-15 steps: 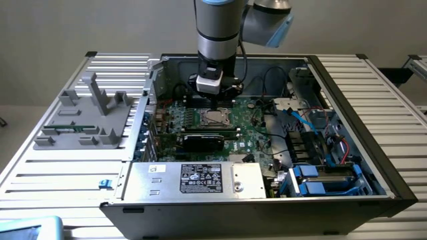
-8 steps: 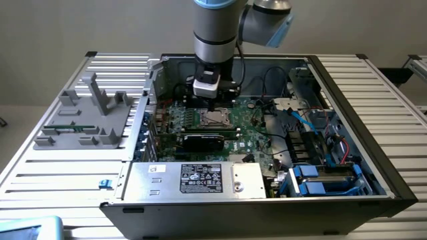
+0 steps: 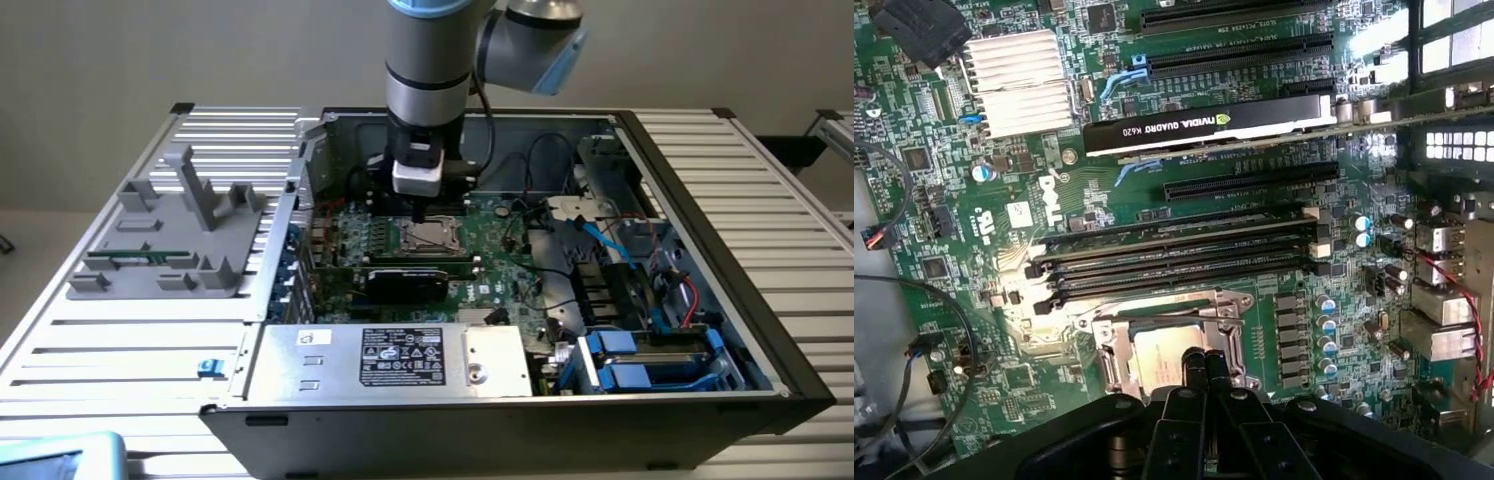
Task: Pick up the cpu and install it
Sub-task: 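Install the second cpu locking lever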
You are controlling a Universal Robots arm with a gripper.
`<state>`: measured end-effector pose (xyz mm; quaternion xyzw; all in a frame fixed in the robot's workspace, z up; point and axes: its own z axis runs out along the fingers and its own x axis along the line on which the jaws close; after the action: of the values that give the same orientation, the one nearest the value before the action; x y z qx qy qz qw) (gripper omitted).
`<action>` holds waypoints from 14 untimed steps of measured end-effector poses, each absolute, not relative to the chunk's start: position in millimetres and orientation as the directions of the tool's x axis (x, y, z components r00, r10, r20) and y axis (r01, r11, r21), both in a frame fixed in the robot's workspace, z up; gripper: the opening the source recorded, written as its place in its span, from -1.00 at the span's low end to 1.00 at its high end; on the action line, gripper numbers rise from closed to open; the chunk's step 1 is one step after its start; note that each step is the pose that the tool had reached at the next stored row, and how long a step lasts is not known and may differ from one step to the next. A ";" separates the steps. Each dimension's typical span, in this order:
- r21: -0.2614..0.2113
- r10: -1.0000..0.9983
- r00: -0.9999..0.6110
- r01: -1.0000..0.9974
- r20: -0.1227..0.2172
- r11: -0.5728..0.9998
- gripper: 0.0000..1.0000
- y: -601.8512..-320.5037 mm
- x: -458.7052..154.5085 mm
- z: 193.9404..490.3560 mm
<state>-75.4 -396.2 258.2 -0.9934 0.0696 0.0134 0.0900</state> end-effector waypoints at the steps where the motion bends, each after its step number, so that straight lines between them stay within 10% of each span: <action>1: -0.179 -0.128 0.991 -0.133 -0.040 -0.975 -0.76 -396.4 -75.6 258.2; 14: -0.250 -0.119 0.990 -0.135 -0.078 -0.959 -0.76 -420.8 -75.8 256.5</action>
<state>-75.8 -420.8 256.5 -0.9892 0.0641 0.0313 0.1284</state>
